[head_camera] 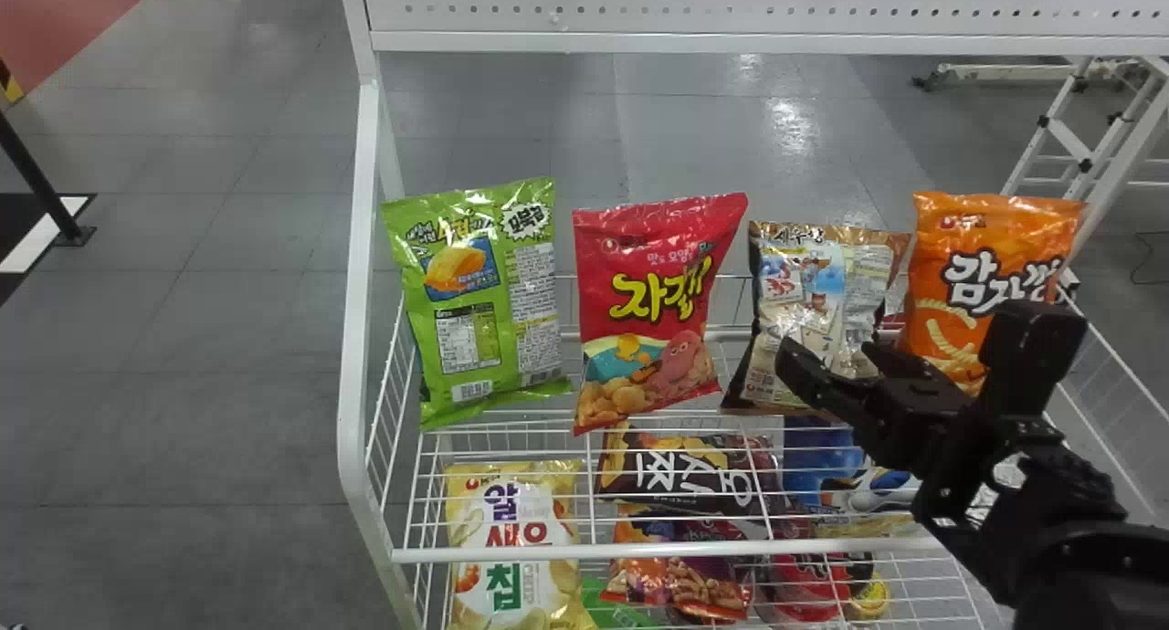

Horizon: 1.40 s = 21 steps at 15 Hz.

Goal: Hold basket handle with left hand then pick spicy shrimp crackers with right hand and place into basket

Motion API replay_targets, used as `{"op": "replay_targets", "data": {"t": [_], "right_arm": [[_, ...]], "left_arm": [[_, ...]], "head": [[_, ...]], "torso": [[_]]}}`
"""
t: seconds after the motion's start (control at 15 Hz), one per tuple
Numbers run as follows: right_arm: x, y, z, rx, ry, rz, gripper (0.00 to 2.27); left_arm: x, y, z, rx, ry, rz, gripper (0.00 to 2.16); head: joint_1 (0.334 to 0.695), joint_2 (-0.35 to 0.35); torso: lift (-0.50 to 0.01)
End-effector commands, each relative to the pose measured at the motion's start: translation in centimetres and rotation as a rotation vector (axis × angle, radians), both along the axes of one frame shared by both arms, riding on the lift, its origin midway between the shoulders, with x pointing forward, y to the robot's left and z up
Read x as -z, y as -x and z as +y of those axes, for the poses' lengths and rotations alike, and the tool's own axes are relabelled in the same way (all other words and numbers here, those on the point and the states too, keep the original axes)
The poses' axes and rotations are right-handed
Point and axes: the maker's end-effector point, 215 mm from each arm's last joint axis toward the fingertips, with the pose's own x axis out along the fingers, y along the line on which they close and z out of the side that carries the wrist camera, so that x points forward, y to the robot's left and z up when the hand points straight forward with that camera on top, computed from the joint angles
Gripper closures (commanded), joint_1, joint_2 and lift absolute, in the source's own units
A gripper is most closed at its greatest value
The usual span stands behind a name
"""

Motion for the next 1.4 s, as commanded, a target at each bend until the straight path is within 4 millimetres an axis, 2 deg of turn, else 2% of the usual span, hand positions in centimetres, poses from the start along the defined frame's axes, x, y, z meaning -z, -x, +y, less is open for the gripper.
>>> {"op": "replay_targets", "data": {"t": [0.0,0.4,0.53,0.67,0.87,0.93,1.07,1.2,1.33], "right_arm": [[0.6,-0.8,-0.2,0.007,0.003,0.013,0.11],[0.3,-2.6,-0.9,0.021,0.022,0.014,0.15],[1.0,-2.7,-0.6,0.017,0.018,0.035,0.43],[1.7,-2.7,-0.5,0.015,0.012,0.059,0.84],[2.2,-2.2,0.0,0.004,-0.01,0.073,1.92],[2.1,-2.1,-0.4,0.012,-0.008,0.071,2.1],[1.3,-1.6,-0.6,0.017,0.0,0.038,2.16],[-0.7,-1.3,-1.0,0.027,0.016,-0.021,2.19],[-1.6,-0.7,-1.4,0.04,0.037,-0.037,2.19]], "left_arm": [[-0.3,-0.1,0.2,-0.006,0.011,-0.006,2.15],[-0.2,-0.1,0.2,-0.009,0.01,-0.007,2.15],[-0.2,-0.1,0.3,-0.012,0.009,-0.007,2.15],[-0.3,-0.2,0.4,-0.012,0.008,-0.009,2.15],[-0.2,-0.2,0.4,-0.015,0.009,-0.008,2.15],[-0.2,-0.2,0.4,-0.016,0.008,-0.009,2.15],[0.0,-0.2,0.5,-0.022,0.008,-0.007,2.15],[0.1,-0.2,0.6,-0.023,0.007,-0.007,2.15],[0.1,-0.3,0.6,-0.023,0.007,-0.008,2.15]], "head": [[0.695,-0.03],[0.695,-0.038],[0.695,-0.04],[0.695,-0.036],[0.695,-0.033],[0.695,-0.03],[0.695,-0.029],[0.695,-0.031],[0.695,-0.034]], "torso": [[-0.01],[-0.01],[-0.01],[-0.01],[-0.01],[-0.01],[-0.01],[-0.01],[-0.01]]}}
